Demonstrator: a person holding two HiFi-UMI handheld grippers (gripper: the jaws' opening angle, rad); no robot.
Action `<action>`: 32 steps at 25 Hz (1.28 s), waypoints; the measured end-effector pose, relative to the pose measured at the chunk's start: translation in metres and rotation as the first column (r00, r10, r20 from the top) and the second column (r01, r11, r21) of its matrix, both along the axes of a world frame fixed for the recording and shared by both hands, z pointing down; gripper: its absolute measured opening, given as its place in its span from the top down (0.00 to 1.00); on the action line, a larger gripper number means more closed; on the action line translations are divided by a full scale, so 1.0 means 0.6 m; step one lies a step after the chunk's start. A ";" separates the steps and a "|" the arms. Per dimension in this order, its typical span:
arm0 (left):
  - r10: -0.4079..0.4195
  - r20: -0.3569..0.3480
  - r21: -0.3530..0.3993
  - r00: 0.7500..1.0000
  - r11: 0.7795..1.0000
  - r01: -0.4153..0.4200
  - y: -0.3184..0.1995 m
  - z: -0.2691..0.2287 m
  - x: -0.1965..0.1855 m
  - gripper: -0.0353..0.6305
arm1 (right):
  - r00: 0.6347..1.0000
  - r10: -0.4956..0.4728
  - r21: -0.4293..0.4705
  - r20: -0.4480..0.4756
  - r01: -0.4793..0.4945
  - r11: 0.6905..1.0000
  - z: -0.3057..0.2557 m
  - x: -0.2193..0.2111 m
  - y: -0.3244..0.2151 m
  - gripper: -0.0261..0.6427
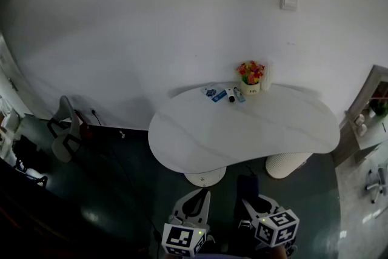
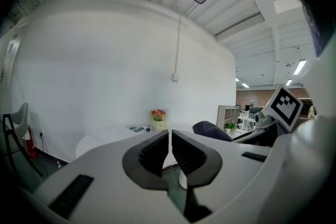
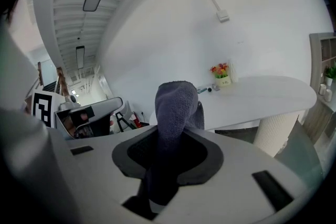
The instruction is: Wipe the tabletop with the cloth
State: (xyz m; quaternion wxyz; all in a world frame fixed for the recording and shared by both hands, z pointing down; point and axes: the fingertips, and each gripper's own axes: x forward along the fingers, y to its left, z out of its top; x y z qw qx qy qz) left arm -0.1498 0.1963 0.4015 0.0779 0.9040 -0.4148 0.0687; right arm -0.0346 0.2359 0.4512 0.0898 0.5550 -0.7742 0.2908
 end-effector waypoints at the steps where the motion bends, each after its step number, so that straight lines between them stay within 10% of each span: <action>1: 0.001 0.002 -0.003 1.000 1.000 -0.001 -0.007 0.003 0.011 0.91 | 1.000 -0.001 -0.004 0.000 0.001 1.000 0.002 0.011 -0.007 0.81; 20: -0.083 0.018 -0.008 0.996 0.997 0.083 -0.142 -0.014 0.258 0.91 | 0.997 -0.075 -0.044 0.014 0.076 0.996 0.006 0.288 -0.144 0.81; 32: -0.138 0.073 -0.008 0.988 0.990 0.139 -0.204 -0.003 0.247 0.91 | 0.989 -0.133 -0.061 0.059 0.137 0.989 0.026 0.279 -0.221 0.81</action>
